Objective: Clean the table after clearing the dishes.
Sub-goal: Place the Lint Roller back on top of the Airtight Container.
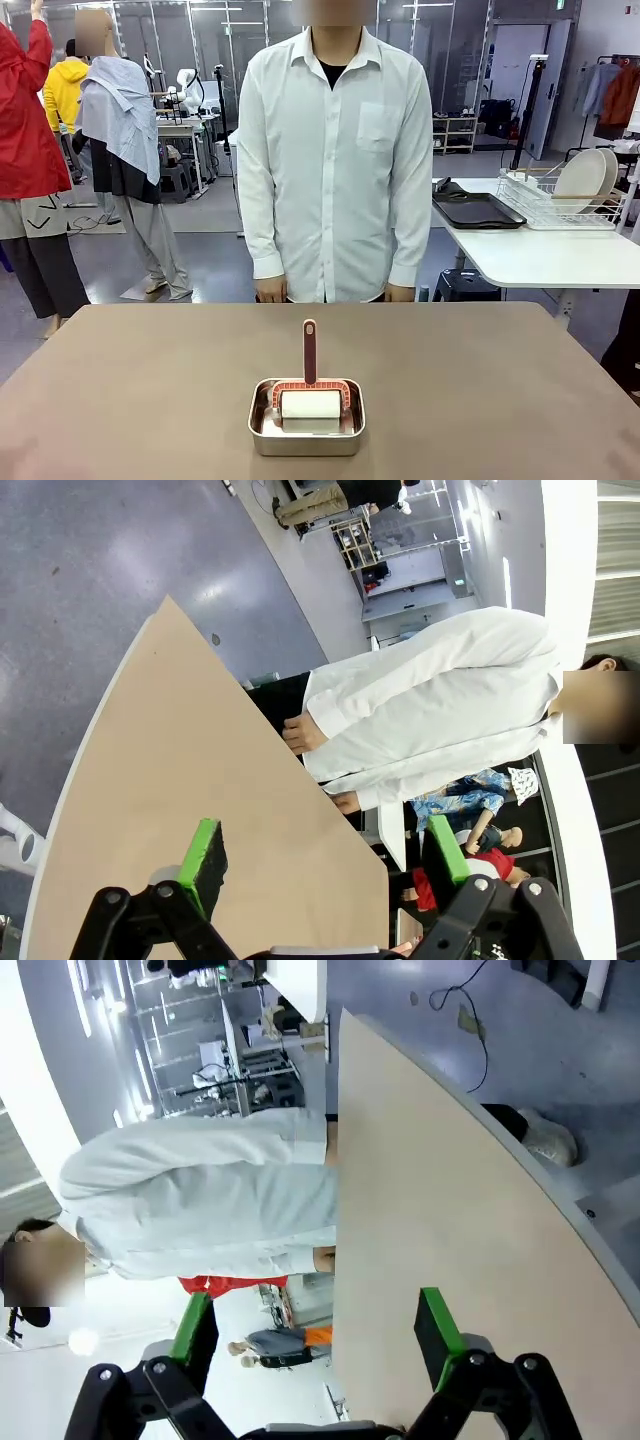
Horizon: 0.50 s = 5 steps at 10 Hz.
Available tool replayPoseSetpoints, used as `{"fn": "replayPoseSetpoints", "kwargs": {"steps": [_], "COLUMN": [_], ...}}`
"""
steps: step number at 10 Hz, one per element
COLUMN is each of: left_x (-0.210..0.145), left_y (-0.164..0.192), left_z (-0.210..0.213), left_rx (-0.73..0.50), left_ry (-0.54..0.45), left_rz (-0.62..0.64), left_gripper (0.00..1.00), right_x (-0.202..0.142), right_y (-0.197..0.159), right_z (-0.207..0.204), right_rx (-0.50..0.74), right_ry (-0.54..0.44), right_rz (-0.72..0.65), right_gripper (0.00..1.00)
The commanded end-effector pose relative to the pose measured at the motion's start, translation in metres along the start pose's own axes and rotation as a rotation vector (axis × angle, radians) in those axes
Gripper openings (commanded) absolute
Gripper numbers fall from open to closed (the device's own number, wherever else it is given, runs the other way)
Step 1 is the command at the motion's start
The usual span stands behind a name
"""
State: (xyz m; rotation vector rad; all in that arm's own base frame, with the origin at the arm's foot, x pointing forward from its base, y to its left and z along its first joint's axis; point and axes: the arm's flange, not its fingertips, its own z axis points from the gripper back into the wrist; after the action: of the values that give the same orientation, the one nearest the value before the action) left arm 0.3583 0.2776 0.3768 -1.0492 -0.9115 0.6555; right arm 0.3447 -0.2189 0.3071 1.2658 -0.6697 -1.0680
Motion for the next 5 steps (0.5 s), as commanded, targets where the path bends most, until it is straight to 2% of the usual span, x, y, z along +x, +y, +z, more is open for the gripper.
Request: {"fn": "replayPoseSetpoints", "kwargs": {"steps": [1,5], "left_x": [0.0033,0.0033], "left_y": [-0.0013,-0.0013], "left_z": [0.003,0.003], "left_rx": [-0.006,-0.006], "left_ry": [0.009,0.009], "left_rz": [0.011,0.011], "left_gripper": [1.0,1.0], "right_x": [-0.0036,-0.0036], "right_y": [0.0151,0.0151], "right_z": [0.0139,0.0139], "right_rx": [-0.036,-0.036], "right_ry": [0.076,0.076], "right_rz": [0.082,0.082], "right_gripper": [1.0,1.0]}}
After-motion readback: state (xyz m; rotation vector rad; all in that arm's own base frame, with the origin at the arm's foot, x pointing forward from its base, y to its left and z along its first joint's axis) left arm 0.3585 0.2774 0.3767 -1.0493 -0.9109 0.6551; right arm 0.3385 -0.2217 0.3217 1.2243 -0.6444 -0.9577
